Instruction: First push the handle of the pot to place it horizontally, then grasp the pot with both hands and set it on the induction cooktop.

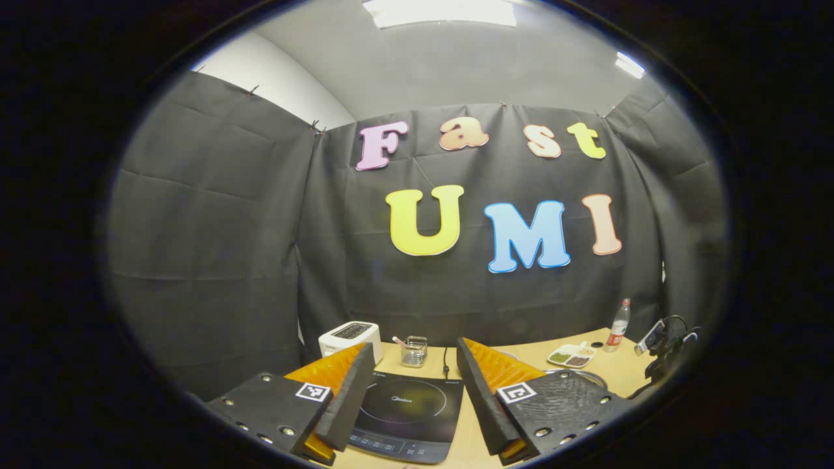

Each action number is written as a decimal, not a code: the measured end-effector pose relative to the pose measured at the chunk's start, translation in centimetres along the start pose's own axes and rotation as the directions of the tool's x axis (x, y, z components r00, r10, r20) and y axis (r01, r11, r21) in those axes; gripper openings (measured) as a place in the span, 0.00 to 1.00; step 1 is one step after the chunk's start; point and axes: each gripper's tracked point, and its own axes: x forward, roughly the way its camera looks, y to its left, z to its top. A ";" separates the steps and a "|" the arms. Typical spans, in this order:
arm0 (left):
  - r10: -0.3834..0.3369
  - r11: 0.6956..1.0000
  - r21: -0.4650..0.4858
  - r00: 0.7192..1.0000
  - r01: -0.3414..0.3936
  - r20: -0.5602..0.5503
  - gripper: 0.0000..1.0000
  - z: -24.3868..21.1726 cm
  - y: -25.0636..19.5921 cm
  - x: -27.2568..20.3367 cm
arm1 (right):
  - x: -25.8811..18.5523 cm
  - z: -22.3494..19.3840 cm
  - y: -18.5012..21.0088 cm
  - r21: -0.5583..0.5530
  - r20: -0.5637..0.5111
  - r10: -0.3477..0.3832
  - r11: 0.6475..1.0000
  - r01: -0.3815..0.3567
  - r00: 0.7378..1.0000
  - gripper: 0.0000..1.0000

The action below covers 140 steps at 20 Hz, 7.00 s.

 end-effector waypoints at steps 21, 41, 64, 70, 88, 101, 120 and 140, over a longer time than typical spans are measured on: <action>0.039 0.999 -0.003 0.998 -0.039 -0.051 0.75 -2.8 -4.4 2.0 | 3.4 4.5 -8.2 -0.026 0.035 -0.058 0.998 0.059 0.998 0.02; -0.078 0.996 -0.041 0.991 0.074 -0.110 0.75 -5.8 -8.1 5.1 | -0.5 10.5 -12.3 0.163 0.342 -0.204 0.974 0.156 0.917 0.71; -0.273 0.962 -0.107 0.865 0.252 -0.422 0.75 -22.4 -14.9 16.6 | 2.3 12.1 -13.6 0.196 0.359 -0.229 0.966 0.166 0.905 0.95; -0.296 0.954 -0.112 0.814 0.278 -0.500 0.78 -26.8 -16.7 17.9 | 4.3 12.0 -13.9 0.202 0.331 -0.227 0.965 0.167 0.916 0.95; -0.248 0.959 -0.052 0.729 0.280 -0.638 0.78 -34.9 -17.8 19.2 | 9.7 10.3 -14.0 0.272 0.201 -0.200 0.952 0.141 0.959 0.91; -0.255 0.956 -0.069 0.693 0.284 -0.674 0.64 -36.5 -18.5 18.7 | 10.2 10.5 -13.0 0.352 0.152 -0.194 0.927 0.130 0.969 0.48; -0.260 0.958 -0.078 0.722 0.276 -0.641 0.56 -30.5 -16.6 17.9 | 5.7 11.9 -11.0 0.403 0.175 -0.187 0.909 0.103 0.967 0.39; -0.312 0.944 -0.098 0.753 0.315 -0.580 0.59 -25.7 1.6 19.5 | 2.9 16.9 5.9 0.432 0.227 -0.220 0.896 0.105 0.949 0.42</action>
